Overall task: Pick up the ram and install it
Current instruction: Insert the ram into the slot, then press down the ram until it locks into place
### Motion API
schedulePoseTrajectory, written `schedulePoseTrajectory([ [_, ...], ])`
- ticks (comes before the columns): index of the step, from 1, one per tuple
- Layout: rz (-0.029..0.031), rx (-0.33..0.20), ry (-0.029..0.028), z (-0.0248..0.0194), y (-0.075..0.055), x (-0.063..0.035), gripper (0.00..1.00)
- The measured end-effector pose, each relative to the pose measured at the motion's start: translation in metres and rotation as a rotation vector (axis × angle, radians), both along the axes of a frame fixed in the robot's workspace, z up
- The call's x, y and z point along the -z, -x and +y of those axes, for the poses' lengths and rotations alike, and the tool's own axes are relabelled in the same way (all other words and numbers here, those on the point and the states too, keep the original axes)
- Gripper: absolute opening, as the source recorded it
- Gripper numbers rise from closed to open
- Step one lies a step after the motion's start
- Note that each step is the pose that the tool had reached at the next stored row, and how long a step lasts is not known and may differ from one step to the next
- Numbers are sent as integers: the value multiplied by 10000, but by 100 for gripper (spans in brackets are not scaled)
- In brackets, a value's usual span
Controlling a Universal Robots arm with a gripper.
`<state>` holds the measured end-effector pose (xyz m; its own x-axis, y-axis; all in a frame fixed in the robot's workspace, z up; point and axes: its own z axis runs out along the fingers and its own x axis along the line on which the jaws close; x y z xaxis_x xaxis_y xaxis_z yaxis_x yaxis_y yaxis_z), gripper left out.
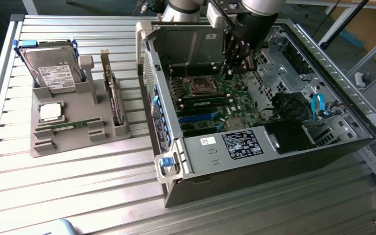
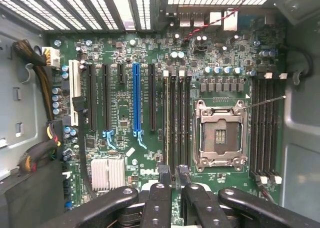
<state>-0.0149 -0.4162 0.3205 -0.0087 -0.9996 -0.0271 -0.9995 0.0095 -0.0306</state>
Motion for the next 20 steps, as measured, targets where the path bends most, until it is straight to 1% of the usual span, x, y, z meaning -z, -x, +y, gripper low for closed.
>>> schedulePoseTrajectory([
  [6,0,0,0,0,0,-94,19],
  [11,0,0,0,0,0,-147,19],
  [20,0,0,0,0,0,-148,19],
])
